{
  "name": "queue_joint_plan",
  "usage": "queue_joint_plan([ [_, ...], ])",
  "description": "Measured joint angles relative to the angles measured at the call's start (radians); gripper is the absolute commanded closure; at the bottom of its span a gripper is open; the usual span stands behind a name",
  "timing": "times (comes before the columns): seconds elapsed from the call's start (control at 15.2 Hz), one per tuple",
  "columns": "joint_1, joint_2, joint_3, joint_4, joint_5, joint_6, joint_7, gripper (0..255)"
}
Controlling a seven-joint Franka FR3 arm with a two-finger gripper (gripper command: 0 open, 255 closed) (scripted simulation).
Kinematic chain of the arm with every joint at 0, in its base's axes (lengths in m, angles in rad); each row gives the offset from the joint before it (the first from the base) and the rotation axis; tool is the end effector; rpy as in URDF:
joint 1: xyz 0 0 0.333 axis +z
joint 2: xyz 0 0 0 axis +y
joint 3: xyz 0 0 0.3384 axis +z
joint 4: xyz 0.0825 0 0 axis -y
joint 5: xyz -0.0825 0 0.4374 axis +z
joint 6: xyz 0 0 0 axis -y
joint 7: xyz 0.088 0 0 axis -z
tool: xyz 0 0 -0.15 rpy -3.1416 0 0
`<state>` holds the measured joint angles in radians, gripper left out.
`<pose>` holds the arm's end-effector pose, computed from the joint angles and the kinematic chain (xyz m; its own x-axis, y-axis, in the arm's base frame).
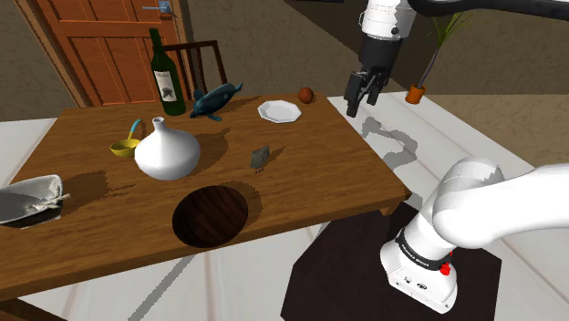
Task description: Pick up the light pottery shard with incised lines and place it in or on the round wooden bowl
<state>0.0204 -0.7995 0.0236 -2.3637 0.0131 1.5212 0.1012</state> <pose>0.3328 0.0181 0.5597 0.9970 -0.0644 -0.0425 -0.0641 -0.9979 0.0082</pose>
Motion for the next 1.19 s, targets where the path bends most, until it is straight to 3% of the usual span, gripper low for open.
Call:
queue_joint_plan([
  [0.26, 0.027, 0.056, -0.02, -0.003, -0.009, 0.061, -0.079, 0],
  [0.79, 0.127, 0.324, -0.077, 0.029, -0.016, 0.307, -0.382, 0],
  [1.19, 0.202, 0.52, -0.086, 0.103, 0.01, 0.436, -0.6, 0],
])
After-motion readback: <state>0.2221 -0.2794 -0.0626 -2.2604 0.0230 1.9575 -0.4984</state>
